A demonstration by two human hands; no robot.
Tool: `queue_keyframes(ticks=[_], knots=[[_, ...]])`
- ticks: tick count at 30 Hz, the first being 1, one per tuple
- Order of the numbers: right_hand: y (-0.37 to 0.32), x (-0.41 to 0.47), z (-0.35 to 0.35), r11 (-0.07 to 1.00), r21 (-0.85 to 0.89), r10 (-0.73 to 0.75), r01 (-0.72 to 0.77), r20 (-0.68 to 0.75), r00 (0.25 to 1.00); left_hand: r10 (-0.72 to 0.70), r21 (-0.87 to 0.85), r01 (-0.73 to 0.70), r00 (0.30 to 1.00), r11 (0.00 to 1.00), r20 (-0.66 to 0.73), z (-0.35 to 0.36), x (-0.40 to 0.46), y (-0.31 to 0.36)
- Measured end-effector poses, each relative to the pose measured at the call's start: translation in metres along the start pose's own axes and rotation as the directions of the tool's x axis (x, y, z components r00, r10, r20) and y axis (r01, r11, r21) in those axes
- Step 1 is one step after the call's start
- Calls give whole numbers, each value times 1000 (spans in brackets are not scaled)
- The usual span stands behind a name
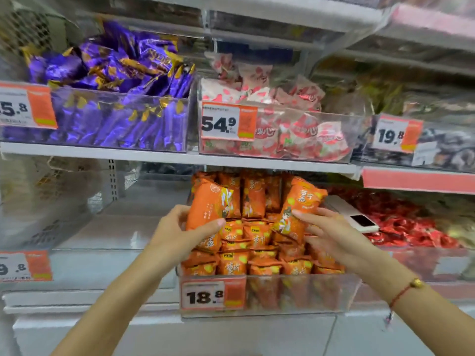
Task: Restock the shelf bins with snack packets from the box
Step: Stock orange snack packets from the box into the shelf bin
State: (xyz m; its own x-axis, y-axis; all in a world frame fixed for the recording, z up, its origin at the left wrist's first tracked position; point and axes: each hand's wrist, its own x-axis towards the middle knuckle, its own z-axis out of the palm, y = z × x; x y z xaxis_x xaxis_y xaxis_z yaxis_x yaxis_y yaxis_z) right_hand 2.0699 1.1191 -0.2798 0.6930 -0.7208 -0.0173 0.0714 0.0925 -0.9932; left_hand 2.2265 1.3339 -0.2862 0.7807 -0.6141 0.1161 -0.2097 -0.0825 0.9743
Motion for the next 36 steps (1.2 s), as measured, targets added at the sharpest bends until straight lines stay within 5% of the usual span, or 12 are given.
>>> queue_keyframes(ticks=[10, 26, 32, 36], knots=[[-3, 102, 1, 937, -340, -116, 79, -91, 989, 198, 288, -183, 980, 940, -22, 18, 47, 5], [18, 127, -7, 667, -715, -276, 209, 23, 961, 200, 317, -195, 980, 928, 18, 32, 58, -5], [15, 124, -12, 592, -790, -194, 161, 54, 979, 168, 282, -177, 984, 943, 58, 35, 54, 2], [2, 98, -10, 529, -815, -462, 237, -43, 886, 215, 356, -228, 974, 906, 75, 30, 53, 5]])
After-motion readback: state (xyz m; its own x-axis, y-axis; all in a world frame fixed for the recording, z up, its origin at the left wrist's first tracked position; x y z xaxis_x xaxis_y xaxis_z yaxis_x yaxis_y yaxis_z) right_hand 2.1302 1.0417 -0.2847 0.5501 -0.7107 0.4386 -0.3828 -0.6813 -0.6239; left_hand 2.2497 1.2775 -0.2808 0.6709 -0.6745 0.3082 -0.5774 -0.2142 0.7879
